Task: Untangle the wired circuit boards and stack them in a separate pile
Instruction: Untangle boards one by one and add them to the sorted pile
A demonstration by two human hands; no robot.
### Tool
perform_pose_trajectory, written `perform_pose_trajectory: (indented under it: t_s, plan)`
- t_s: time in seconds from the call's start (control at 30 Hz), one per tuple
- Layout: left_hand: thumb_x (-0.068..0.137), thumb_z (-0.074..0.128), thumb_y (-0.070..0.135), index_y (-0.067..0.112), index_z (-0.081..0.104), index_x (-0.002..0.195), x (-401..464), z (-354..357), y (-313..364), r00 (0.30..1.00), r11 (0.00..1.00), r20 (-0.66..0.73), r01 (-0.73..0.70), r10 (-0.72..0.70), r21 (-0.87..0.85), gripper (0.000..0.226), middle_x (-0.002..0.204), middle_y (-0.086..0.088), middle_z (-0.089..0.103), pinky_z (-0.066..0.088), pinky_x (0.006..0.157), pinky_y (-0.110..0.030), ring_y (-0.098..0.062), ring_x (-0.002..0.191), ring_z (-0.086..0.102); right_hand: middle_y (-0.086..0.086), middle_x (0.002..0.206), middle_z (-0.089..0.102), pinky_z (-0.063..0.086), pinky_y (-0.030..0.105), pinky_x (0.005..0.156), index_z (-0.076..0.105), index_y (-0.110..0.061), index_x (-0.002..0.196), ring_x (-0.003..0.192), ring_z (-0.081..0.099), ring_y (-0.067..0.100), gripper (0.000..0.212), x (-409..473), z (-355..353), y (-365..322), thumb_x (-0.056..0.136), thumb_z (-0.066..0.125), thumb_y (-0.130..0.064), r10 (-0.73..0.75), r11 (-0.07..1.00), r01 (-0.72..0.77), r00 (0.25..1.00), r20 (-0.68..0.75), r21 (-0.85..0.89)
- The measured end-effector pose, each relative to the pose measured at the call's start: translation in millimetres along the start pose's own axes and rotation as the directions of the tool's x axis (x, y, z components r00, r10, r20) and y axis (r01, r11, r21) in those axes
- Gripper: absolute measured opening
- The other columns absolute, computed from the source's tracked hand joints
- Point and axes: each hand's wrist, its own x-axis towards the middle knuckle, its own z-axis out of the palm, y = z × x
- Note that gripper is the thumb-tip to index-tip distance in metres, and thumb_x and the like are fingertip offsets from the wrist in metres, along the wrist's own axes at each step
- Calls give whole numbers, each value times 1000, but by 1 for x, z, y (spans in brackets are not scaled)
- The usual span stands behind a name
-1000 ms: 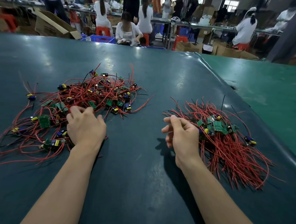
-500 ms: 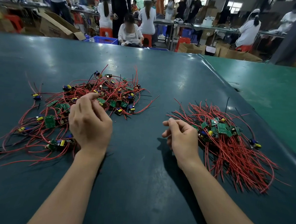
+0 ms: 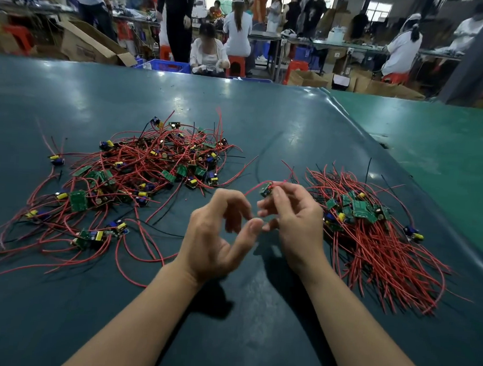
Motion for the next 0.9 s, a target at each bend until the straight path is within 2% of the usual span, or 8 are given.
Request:
perform_pose_trajectory:
  t_s: [0.1, 0.2, 0.33, 0.43, 0.53, 0.63, 0.77, 0.9]
  plan:
    - [98, 45, 48, 20, 47, 87, 3, 1, 3, 976, 962, -71, 191, -208, -194, 30, 63, -6, 62, 39, 46, -23, -9, 44, 50, 5, 68, 69, 47, 22, 42, 61, -10, 96, 57, 62, 15, 8, 1, -2, -2, 98, 54, -6, 42, 996, -43, 999, 23, 75]
    - [97, 44, 37, 16, 44, 76, 7, 0, 4, 932, 923, -164, 270, -322, -275, 30, 59, -10, 62, 36, 42, -27, -17, 39, 46, 4, 74, 69, 50, 24, 45, 62, -17, 98, 65, 65, 14, 17, -3, 2, 0, 92, 63, -1, 5, 1000, -8, 996, 94, 26]
    - [92, 59, 35, 8, 51, 60, 0, -3, 6, 998, 999, 29, -52, 52, 6, 42, 53, 3, 50, 39, 46, -28, -13, 44, 45, -5, 72, 67, 55, 29, 60, 59, -25, 96, 66, 63, 6, 30, -5, 4, 7, 78, 81, -14, -124, 920, 161, 985, 123, -357]
    - [89, 60, 49, 8, 53, 83, -3, 1, 6, 983, 991, 124, -130, 131, -23, 43, 66, 0, 56, 41, 46, -29, -15, 48, 48, -7, 65, 66, 51, 25, 57, 62, -23, 88, 54, 61, 3, 12, -5, 2, 7, 87, 73, -22, -221, 844, 232, 972, 82, -483]
    - [90, 57, 53, 27, 42, 114, -2, 4, 3, 1000, 983, -7, -13, 12, -181, 38, 94, -5, 61, 43, 48, -36, -22, 55, 53, 1, 64, 68, 49, 27, 43, 60, -21, 86, 54, 64, 13, 10, -2, 3, -1, 96, 62, -22, -106, 962, 77, 990, -98, -263]
    - [97, 47, 44, 26, 47, 89, -2, 2, -5, 983, 990, -118, 142, -143, -20, 19, 67, -4, 59, 45, 49, -41, -23, 52, 55, 6, 69, 71, 45, 22, 37, 61, -15, 92, 54, 65, 16, 6, 0, 2, -15, 98, 58, -17, 164, 964, -145, 984, -69, 222]
    - [94, 41, 54, 16, 63, 76, 2, 6, -12, 904, 908, 89, 416, -418, 37, 48, 57, 0, 62, 42, 52, -21, -3, 46, 52, 3, 73, 70, 44, 21, 41, 72, -18, 88, 58, 62, 12, 8, -5, 2, -18, 91, 65, -16, 171, 971, -185, 980, 103, 148]
    - [96, 57, 39, 20, 71, 81, 11, 1, -12, 840, 812, 109, 542, -532, -217, 28, 71, 0, 69, 42, 53, -23, -9, 53, 53, 1, 84, 73, 50, 21, 53, 75, -17, 90, 75, 65, 9, 14, -9, 5, -16, 88, 65, -7, 140, 979, -172, 958, 252, 112]
